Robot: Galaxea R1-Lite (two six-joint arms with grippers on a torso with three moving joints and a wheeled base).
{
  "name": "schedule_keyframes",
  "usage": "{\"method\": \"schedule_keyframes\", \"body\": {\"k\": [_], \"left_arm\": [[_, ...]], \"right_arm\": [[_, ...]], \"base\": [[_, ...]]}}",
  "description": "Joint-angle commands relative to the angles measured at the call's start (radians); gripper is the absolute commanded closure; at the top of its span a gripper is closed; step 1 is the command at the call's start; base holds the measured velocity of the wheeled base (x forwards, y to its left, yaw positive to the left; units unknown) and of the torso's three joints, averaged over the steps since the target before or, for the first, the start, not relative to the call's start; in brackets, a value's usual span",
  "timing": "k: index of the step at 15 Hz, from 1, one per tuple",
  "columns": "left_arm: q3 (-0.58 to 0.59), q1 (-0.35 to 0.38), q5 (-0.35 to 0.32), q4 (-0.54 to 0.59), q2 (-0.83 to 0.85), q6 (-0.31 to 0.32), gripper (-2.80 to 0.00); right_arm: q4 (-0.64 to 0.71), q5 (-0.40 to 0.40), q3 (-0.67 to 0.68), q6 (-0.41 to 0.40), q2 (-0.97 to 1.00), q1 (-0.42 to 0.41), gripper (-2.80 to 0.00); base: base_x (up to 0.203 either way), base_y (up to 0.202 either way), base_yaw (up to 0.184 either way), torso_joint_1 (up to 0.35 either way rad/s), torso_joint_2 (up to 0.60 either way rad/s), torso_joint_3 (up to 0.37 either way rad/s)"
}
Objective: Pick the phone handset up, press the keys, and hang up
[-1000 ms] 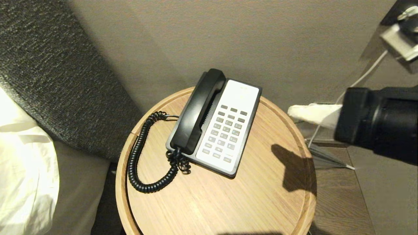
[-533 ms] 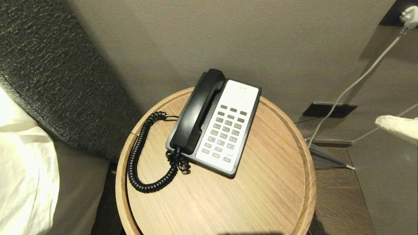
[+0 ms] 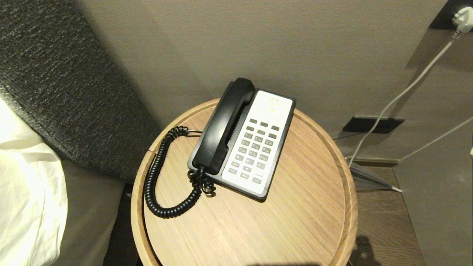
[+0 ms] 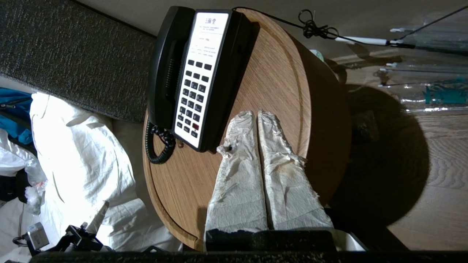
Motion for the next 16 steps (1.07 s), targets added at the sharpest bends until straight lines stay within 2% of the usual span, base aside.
{"method": "schedule_keyframes", "body": {"k": [1, 4, 9, 12, 13, 14, 16], "left_arm": [[0.047, 0.0, 0.043, -0.059, -0.015, -0.002, 0.0], [0.055, 0.0, 0.032, -0.069, -0.015, 0.045, 0.0], [0.055, 0.0, 0.036, -0.07, -0.015, 0.037, 0.0], [0.055, 0.0, 0.036, -0.07, -0.015, 0.037, 0.0], [0.055, 0.0, 0.036, -0.07, -0.015, 0.037, 0.0], [0.055, 0.0, 0.036, -0.07, -0.015, 0.037, 0.0], [0.055, 0.0, 0.036, -0.07, -0.015, 0.037, 0.0]], "right_arm": [[0.005, -0.003, 0.009, 0.003, -0.027, 0.0, 0.0], [-0.001, -0.003, 0.05, 0.004, -0.037, 0.001, 0.0], [0.008, -0.002, 0.103, 0.006, -0.104, 0.0, 0.0], [0.071, 0.0, 0.12, 0.003, -0.179, -0.017, 0.0], [0.092, 0.01, 0.129, 0.002, -0.199, -0.07, 0.0], [0.104, 0.03, 0.16, 0.0, -0.218, -0.162, 0.0], [0.111, 0.113, 0.268, -0.018, -0.278, -0.393, 0.0]], "base": [[0.0, 0.0, 0.0, 0.0, 0.0, 0.0], [0.0, 0.0, 0.0, 0.0, 0.0, 0.0], [0.0, 0.0, 0.0, 0.0, 0.0, 0.0], [0.0, 0.0, 0.0, 0.0, 0.0, 0.0], [0.0, 0.0, 0.0, 0.0, 0.0, 0.0], [0.0, 0.0, 0.0, 0.0, 0.0, 0.0], [0.0, 0.0, 0.0, 0.0, 0.0, 0.0]]}}
